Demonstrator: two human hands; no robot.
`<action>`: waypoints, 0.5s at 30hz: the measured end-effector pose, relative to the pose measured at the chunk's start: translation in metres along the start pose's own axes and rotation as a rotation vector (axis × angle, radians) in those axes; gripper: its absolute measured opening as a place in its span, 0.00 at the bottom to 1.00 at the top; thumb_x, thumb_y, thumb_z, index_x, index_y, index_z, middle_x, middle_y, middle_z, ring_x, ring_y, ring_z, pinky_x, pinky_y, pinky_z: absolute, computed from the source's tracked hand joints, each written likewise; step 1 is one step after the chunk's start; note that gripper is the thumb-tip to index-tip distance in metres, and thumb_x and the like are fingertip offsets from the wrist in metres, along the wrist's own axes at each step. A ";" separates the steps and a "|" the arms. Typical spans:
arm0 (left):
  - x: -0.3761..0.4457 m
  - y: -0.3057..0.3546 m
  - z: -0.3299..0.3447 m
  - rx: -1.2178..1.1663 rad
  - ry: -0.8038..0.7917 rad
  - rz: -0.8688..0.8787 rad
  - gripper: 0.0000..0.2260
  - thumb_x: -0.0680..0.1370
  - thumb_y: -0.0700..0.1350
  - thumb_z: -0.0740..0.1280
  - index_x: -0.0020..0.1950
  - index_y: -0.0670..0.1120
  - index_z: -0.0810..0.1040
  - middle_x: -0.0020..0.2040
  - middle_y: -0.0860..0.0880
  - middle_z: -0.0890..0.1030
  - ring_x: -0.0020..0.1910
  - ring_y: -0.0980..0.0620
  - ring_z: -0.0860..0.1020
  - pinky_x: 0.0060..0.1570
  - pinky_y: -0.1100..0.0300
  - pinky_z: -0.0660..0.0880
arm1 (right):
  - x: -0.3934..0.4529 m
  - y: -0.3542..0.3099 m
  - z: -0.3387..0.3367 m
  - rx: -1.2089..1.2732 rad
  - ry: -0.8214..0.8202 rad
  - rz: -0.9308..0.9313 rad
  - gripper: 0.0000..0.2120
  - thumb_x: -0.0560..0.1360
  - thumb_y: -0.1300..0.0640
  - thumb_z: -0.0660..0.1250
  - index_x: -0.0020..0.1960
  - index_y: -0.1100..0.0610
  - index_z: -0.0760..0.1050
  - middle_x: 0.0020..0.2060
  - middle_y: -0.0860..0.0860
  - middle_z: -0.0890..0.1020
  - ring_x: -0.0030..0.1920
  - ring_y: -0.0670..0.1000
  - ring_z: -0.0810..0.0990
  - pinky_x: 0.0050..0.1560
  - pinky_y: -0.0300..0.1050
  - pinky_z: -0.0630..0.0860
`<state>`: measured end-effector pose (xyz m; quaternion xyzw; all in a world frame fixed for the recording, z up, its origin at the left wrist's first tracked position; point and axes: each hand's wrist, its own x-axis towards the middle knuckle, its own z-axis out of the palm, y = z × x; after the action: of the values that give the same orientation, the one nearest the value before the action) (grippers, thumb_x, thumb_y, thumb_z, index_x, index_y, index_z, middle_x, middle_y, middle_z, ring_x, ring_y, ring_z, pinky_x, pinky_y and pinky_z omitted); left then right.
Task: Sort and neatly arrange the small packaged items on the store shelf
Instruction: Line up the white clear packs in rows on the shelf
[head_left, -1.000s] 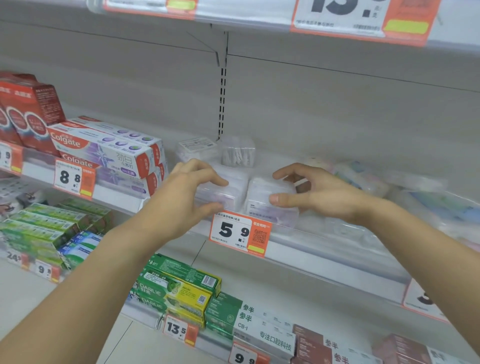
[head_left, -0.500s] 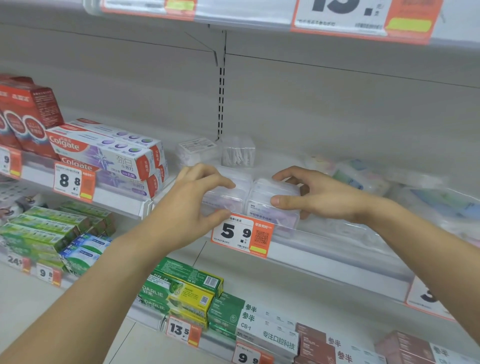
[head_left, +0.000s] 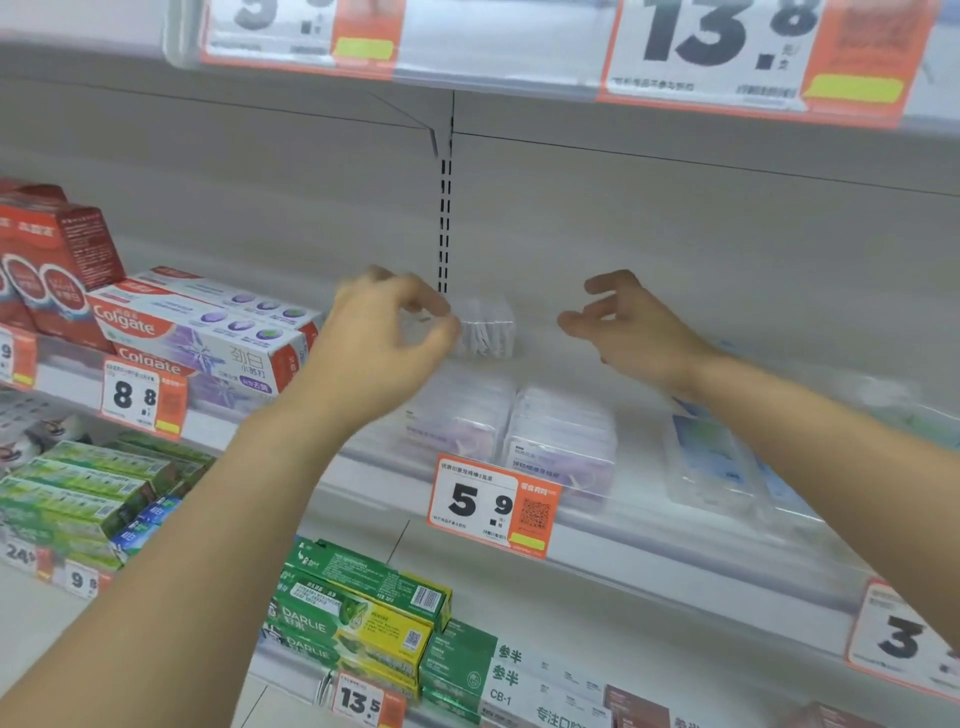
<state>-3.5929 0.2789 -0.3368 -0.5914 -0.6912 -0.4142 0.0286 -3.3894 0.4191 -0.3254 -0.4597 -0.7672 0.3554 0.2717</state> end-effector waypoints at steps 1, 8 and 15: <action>0.010 -0.004 0.002 0.010 0.039 -0.037 0.09 0.75 0.50 0.68 0.53 0.52 0.80 0.53 0.47 0.75 0.59 0.46 0.72 0.53 0.59 0.65 | 0.011 -0.004 0.004 0.022 -0.010 -0.004 0.22 0.76 0.51 0.70 0.67 0.56 0.69 0.56 0.52 0.76 0.42 0.48 0.77 0.45 0.42 0.73; 0.038 -0.033 0.028 0.239 -0.250 -0.258 0.31 0.73 0.56 0.70 0.73 0.49 0.66 0.67 0.40 0.70 0.68 0.40 0.65 0.63 0.52 0.65 | 0.078 -0.028 0.051 -0.136 -0.157 -0.043 0.18 0.71 0.51 0.75 0.58 0.51 0.76 0.57 0.51 0.75 0.49 0.46 0.76 0.46 0.39 0.70; 0.047 -0.038 0.032 0.113 -0.044 -0.188 0.20 0.71 0.48 0.74 0.61 0.48 0.77 0.58 0.44 0.80 0.55 0.45 0.77 0.47 0.62 0.69 | 0.103 -0.018 0.085 -0.407 -0.232 -0.020 0.33 0.64 0.36 0.75 0.64 0.43 0.67 0.58 0.55 0.74 0.51 0.55 0.80 0.42 0.48 0.82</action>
<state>-3.6245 0.3367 -0.3532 -0.5303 -0.7664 -0.3624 0.0079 -3.5063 0.4809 -0.3527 -0.4534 -0.8536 0.2414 0.0868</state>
